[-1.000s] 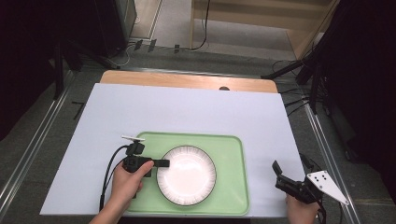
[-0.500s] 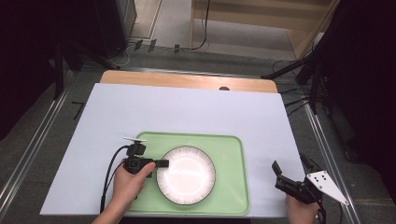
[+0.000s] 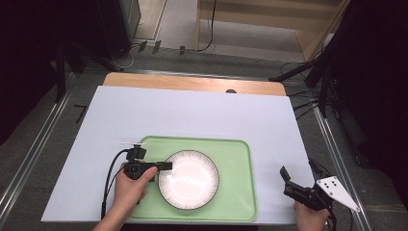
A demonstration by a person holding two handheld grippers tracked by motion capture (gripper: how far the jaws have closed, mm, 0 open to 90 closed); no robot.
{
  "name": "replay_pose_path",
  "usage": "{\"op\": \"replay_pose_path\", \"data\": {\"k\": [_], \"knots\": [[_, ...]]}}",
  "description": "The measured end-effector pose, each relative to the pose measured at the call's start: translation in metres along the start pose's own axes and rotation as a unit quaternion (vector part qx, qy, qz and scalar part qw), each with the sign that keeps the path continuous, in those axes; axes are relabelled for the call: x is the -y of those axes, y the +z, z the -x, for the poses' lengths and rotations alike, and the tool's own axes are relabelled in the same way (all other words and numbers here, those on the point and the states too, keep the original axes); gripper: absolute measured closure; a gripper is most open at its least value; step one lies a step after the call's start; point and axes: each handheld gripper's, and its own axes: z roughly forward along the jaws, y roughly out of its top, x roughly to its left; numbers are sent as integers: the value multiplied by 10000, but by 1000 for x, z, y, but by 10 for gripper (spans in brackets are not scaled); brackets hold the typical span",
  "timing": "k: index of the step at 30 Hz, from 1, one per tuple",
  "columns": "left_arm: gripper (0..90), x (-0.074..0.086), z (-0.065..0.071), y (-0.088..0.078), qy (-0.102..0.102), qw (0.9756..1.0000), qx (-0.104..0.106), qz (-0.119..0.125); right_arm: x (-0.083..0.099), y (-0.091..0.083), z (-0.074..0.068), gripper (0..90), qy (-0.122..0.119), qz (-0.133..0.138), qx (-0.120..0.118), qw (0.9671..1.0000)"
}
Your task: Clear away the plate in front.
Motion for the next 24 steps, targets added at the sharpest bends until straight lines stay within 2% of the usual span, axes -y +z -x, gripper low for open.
{"op": "replay_pose_path", "data": {"k": [2, 3, 6, 7, 8, 9, 11, 12, 14, 18, 20, 21, 22, 24], "knots": [[539, 0, -2, -6, 185, 9993, 101, 297, 0, 0, -1, 0, -8, 49, -84, 10000], [497, 1, -2, -9, 311, 9983, 59, 486, 0, -1, -1, 0, 9, 59, -124, 9999], [345, 3, -4, -20, 733, 9932, -308, 852, 0, -2, -2, 0, -43, 129, -211, 9997], [286, 3, -5, -24, 823, 9914, -461, 909, 0, -2, -2, 0, -44, 138, -239, 9996], [255, 4, -6, -29, 857, 9904, -510, 960, 0, -2, -3, 0, -46, 146, -274, 9995], [224, 4, -7, -35, 845, 9898, -445, 1061, -1, -2, -3, 0, -45, 157, -328, 9993], [63, 5, -10, -43, 954, 9884, -245, 1155, -1, -2, -4, 0, -129, 175, -412, 9989], [63, 6, -11, -47, 997, 9873, -154, 1226, -1, -2, -4, 0, -129, 175, -412, 9989], [0, 9, -12, -55, 1213, 9829, -94, 1379, -1, -2, -4, 0, -191, 208, -531, 9982], [0, 15, -11, -65, 1403, 9774, -223, 1564, -1, -3, -6, 0, -298, 233, -650, 9972], [0, 18, -13, -70, 1508, 9745, -178, 1655, -1, -3, -6, 0, -311, 230, -654, 9971], [0, 20, -14, -73, 1588, 9725, -160, 1695, -1, -3, -6, 0, -321, 218, -633, 9972], [0, 22, -14, -76, 1734, 9691, -236, 1741, -1, -3, -6, 0, -344, 211, -614, 9973], [0, 25, -13, -80, 1878, 9645, -371, 1821, -1, -3, -6, 0, -373, 212, -651, 9970]]}}
